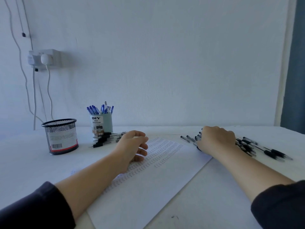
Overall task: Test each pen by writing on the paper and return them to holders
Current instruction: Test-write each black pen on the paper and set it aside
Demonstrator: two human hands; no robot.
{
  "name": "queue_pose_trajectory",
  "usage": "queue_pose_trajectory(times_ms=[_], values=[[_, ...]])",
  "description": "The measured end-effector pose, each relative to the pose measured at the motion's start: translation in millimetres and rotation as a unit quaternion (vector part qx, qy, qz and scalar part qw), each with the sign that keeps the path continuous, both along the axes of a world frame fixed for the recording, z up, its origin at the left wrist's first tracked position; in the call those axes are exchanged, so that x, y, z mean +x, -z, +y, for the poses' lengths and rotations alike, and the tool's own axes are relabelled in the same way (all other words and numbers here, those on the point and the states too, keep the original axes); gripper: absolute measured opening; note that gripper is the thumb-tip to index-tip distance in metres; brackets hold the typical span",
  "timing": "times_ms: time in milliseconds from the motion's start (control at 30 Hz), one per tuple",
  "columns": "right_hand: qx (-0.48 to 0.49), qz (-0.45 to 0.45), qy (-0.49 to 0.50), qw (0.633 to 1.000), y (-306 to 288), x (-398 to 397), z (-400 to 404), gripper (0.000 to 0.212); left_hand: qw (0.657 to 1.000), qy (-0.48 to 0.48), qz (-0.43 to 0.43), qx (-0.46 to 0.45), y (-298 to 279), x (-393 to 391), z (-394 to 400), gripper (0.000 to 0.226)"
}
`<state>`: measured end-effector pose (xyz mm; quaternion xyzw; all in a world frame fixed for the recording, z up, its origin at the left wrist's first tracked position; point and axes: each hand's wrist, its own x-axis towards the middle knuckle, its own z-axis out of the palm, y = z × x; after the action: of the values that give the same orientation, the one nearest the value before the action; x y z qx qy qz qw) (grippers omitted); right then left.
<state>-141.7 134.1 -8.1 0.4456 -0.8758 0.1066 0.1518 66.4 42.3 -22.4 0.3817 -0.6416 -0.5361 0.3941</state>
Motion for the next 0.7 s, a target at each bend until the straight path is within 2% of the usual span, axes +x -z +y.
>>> queue_pose_trajectory(times_ms=[67,167,267,367,467,533,633,700], values=[[-0.002,0.013,-0.023,1.0,1.4,3.3,-2.4,0.029,1.0,-0.001,0.001,0.001,-1.5,1.0,0.7,0.006],[0.003,0.01,-0.122,0.992,4.8,9.4,-9.3,0.02,1.0,-0.015,0.023,-0.013,-7.5,6.1,-1.8,0.007],[0.049,-0.031,-0.235,0.97,9.5,25.4,-13.9,0.041,0.994,-0.08,0.063,-0.034,-14.3,14.9,-14.1,0.008],[0.072,-0.045,-0.286,0.954,15.0,45.1,-18.4,0.05,0.978,-0.182,0.067,-0.079,-15.1,25.5,-37.7,0.013],[0.103,-0.07,-0.304,0.944,19.1,54.6,-20.9,0.055,0.943,-0.286,-0.004,-0.169,-11.7,39.6,-66.1,0.024],[0.107,-0.078,-0.309,0.942,20.3,53.7,-21.5,0.056,0.923,-0.316,-0.065,-0.211,-8.9,50.0,-78.7,0.029],[0.088,-0.124,-0.308,0.939,20.7,47.2,-23.4,0.058,0.89,-0.302,-0.231,-0.252,-0.7,55.4,-85.5,0.034],[0.087,-0.143,-0.303,0.938,20.9,42.7,-23.2,0.059,0.868,-0.245,-0.322,-0.287,4.4,49.5,-83.8,0.032]])
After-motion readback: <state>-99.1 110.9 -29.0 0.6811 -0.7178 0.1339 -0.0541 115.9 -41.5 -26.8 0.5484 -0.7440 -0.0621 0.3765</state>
